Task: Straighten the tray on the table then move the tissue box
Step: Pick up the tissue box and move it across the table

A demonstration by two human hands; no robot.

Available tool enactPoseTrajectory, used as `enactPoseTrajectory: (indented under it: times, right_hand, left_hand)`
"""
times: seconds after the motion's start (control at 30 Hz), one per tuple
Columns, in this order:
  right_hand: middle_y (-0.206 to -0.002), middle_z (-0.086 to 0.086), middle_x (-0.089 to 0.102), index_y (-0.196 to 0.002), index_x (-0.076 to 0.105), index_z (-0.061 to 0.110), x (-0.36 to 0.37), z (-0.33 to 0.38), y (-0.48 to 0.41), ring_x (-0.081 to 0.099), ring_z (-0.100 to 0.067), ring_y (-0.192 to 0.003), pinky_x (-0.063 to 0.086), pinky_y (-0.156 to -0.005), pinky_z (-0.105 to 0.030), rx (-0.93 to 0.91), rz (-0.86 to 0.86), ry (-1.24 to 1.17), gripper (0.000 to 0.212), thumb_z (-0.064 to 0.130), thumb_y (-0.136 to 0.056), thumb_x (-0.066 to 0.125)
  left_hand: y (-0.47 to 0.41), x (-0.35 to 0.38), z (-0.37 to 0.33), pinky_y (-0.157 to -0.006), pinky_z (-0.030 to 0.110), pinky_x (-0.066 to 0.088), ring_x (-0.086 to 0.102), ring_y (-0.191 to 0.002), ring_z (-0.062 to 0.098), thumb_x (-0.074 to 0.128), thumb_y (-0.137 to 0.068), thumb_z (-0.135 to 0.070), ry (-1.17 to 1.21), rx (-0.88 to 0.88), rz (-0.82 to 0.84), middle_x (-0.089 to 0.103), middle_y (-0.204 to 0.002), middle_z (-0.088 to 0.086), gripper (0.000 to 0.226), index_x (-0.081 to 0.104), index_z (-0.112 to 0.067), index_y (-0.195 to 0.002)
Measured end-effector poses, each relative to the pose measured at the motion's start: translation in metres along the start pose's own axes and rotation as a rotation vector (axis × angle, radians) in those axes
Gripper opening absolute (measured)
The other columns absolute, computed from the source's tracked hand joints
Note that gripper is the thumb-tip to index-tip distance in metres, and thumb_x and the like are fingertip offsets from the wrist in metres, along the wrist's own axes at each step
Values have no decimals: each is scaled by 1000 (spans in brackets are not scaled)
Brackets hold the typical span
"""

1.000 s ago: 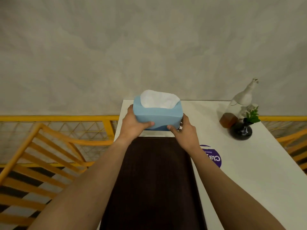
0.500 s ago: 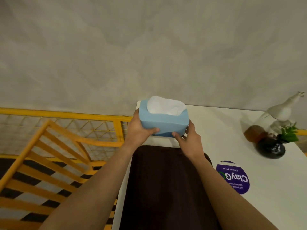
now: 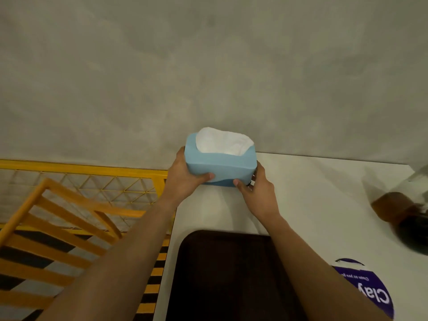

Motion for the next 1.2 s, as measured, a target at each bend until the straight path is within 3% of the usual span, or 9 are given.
enactPoseTrajectory:
  times: [0.23, 0.37, 0.57, 0.67, 0.83, 1.03, 1.2]
  right_hand:
    - [-117, 23, 54, -151, 32, 30, 10, -8, -31, 57, -4, -98, 41, -70, -6, -21, 6, 46, 77, 45, -89, 74]
    - [-127, 15, 58, -152, 32, 27, 11, -15, -38, 62, -12, -108, 41, -70, -5, -11, 29, 71, 76, 44, -90, 73]
    - [-132, 8, 60, -153, 32, 24, 13, -17, -46, 62, -20, -115, 41, -75, -9, -3, 40, 83, 76, 45, -91, 72]
    - [-136, 2, 61, -153, 31, 23, 15, -17, -50, 62, -23, -117, 43, -82, -20, 4, 52, 90, 76, 43, -92, 71]
    - [-137, 0, 60, -154, 29, 21, 16, -17, -57, 62, -26, -118, 44, -85, -26, 7, 70, 107, 77, 43, -93, 70]
    - [-135, 1, 61, -154, 27, 23, 14, -20, -57, 62, -23, -117, 47, -87, -27, 17, 70, 88, 78, 43, -93, 70]
    - [-119, 15, 57, -153, 28, 27, 15, -20, -56, 57, -10, -99, 42, -72, -10, 10, 56, 101, 77, 43, -91, 72]
  left_hand:
    - [-31, 2, 20, -76, 11, 46, 52, -105, -13, 96, -59, -38, -10, -28, 25, 56, -118, -27, 93, 41, -42, -133]
    - [-36, 7, 26, -67, 0, 44, 53, -99, -17, 95, -60, -42, -7, -35, 40, 53, -114, -32, 89, 38, -46, -128]
    - [-41, 10, 29, -66, -1, 44, 50, -97, -29, 95, -61, -42, 29, -33, 44, 53, -116, -32, 91, 36, -47, -130]
    - [-44, 10, 33, -67, -1, 44, 55, -99, -19, 96, -62, -37, 18, -33, 64, 53, -116, -33, 97, 36, -45, -137]
    - [-52, 10, 41, -66, -2, 43, 55, -105, 4, 95, -65, -26, -27, -11, 60, 53, -116, -29, 100, 36, -33, -146]
    - [-56, 16, 45, -67, -2, 44, 52, -111, 10, 93, -68, -25, -48, 3, 69, 53, -127, -13, 99, 34, -29, -148]
    - [-58, 17, 49, -71, 5, 43, 52, -112, 10, 93, -69, -29, -41, -18, 85, 53, -128, -13, 99, 33, -29, -149]
Point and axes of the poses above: each hand's wrist, its own y-axis away from the middle knuckle, its own x-axis out of the palm, z = x × y, the point moved 7 cm from there along -y, towards the middle knuckle
